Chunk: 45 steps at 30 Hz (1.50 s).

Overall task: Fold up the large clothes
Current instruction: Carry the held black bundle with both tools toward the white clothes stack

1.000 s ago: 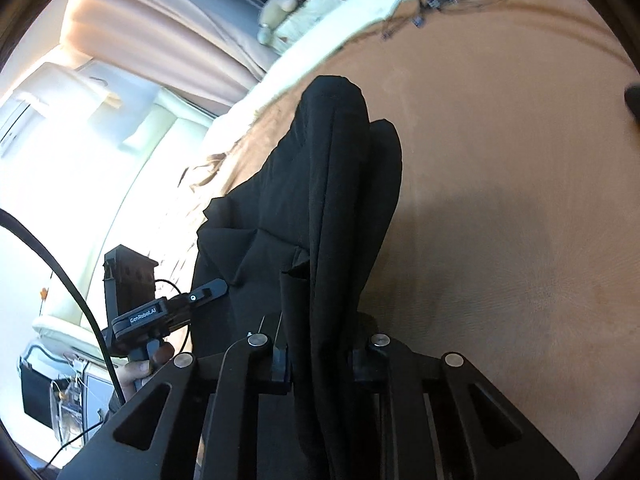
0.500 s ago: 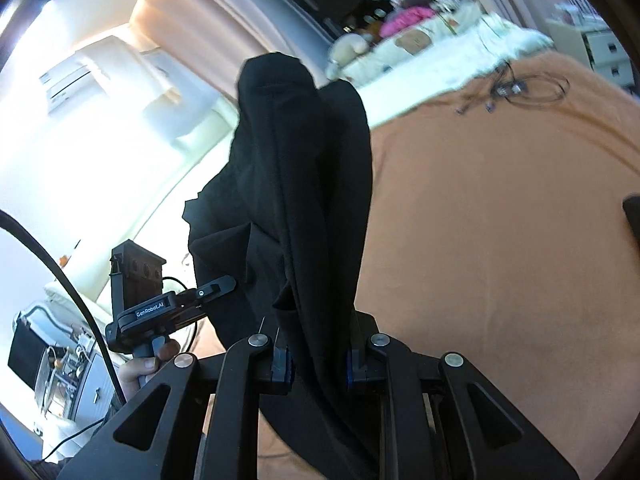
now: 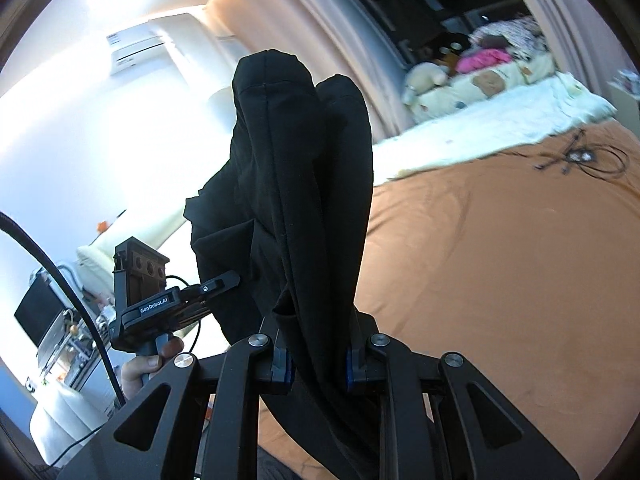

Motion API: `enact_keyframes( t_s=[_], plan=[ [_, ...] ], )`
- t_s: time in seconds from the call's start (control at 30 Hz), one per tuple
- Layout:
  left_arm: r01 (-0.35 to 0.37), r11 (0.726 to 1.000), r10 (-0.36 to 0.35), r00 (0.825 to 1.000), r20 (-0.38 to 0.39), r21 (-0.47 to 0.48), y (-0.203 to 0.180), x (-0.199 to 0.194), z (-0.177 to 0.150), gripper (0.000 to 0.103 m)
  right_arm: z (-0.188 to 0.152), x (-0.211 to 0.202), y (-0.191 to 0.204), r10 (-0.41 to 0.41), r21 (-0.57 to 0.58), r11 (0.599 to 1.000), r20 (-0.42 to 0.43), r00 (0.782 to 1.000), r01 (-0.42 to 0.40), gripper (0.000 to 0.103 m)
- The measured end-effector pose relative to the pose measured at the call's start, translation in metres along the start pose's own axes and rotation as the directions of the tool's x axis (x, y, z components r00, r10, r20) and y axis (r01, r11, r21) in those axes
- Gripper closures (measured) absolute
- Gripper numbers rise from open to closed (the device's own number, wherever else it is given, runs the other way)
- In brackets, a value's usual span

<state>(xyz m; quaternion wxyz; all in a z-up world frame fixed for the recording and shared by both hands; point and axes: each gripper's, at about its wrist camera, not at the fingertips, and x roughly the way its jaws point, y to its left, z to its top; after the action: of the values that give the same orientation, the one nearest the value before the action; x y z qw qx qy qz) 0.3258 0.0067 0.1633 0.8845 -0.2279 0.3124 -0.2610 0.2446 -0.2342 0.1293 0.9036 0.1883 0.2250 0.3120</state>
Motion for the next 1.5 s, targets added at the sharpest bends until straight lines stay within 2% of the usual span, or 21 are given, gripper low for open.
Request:
enact_keyframes(
  t_s=[0.23,0.4,0.47,0.73,0.77,1.17,1.5],
  plan=[
    [-0.043,0.999,0.043,0.995,0.092,-0.004,0.027,-0.093,0.002,0.073,-0.009,0.034,0.038,0.056,-0.062,0.996,-0.016,0.998,-0.057,0.089],
    [-0.061,0.998,0.063,0.988,0.142,-0.02,0.047,-0.139,0.001,0.073,-0.014,0.052,0.067,0.085,-0.107,0.99,-0.03,0.996,-0.087,0.089],
    [-0.069,0.997,0.072,0.984,0.163,-0.026,0.053,-0.156,-0.003,0.073,0.0,0.074,0.056,0.093,-0.115,0.989,-0.036,0.995,-0.096,0.089],
    [-0.114,0.992,0.124,0.965,0.233,-0.055,0.085,-0.229,-0.013,0.073,0.001,0.111,0.086,0.135,-0.146,0.979,-0.071,0.988,-0.145,0.089],
    [-0.121,0.991,0.131,0.962,0.239,-0.057,0.09,-0.222,-0.015,0.073,0.0,0.116,0.091,0.143,-0.15,0.977,-0.075,0.987,-0.153,0.089],
    [-0.222,0.971,0.24,0.924,0.297,-0.092,0.124,-0.313,-0.03,0.073,-0.015,0.167,0.116,0.234,-0.159,0.955,-0.123,0.964,-0.252,0.089],
    [-0.333,0.936,0.353,0.883,0.31,-0.118,0.158,-0.362,-0.011,0.073,-0.011,0.241,0.126,0.314,-0.157,0.925,-0.193,0.93,-0.345,0.089]
  ],
)
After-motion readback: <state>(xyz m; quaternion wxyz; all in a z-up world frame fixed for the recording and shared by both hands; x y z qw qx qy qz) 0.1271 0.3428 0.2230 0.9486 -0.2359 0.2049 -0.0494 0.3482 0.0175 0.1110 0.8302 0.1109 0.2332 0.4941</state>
